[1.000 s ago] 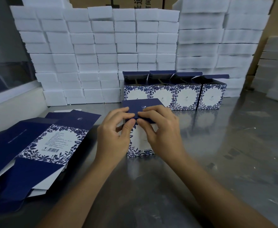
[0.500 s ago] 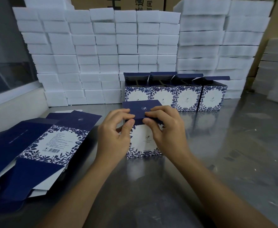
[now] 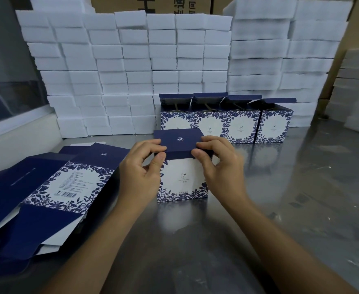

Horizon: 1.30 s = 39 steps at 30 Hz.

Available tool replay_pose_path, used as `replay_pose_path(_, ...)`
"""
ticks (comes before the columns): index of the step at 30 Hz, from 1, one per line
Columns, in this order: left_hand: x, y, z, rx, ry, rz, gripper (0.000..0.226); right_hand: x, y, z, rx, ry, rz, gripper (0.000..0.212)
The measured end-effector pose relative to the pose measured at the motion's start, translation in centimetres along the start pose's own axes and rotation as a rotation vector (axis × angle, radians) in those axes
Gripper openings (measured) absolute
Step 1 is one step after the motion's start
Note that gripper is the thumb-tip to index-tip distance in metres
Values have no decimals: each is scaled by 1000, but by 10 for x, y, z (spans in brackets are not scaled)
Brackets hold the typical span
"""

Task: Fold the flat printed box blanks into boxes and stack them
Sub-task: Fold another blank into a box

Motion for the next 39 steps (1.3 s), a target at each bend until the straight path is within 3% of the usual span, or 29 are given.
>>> replay_pose_path(12,-3,8,2,31,6,88,21,-1,-19,0,213,-98,-158,13)
replay_pose_path(21,-19,12,-10,72,163,217,53,-8,-21,-4,321,-130,-286,27)
replay_pose_path(24,-25,12,-19,-53,204,363,78,-15,-22,-12,238,31,-324,46)
replay_pose_path(27,-27,15,-26,-142,201,479,77,-21,-23,-20,202,149,-325,74)
replay_pose_path(30,-24,11,-27,-160,195,487,79,-21,-20,-23,195,130,-324,84)
replay_pose_path(39,77,-13,-28,-170,49,279,77,72,8,-31,276,-23,-115,72)
Point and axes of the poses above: each hand's wrist, its own x-axis towards the middle knuckle, its own z-axis out of the back of the hand, y = z × x, the point moved 1 cm from there along x, towards the middle knuckle, and after that the axes turned 8 degrees about x, right-handed, at the moved point
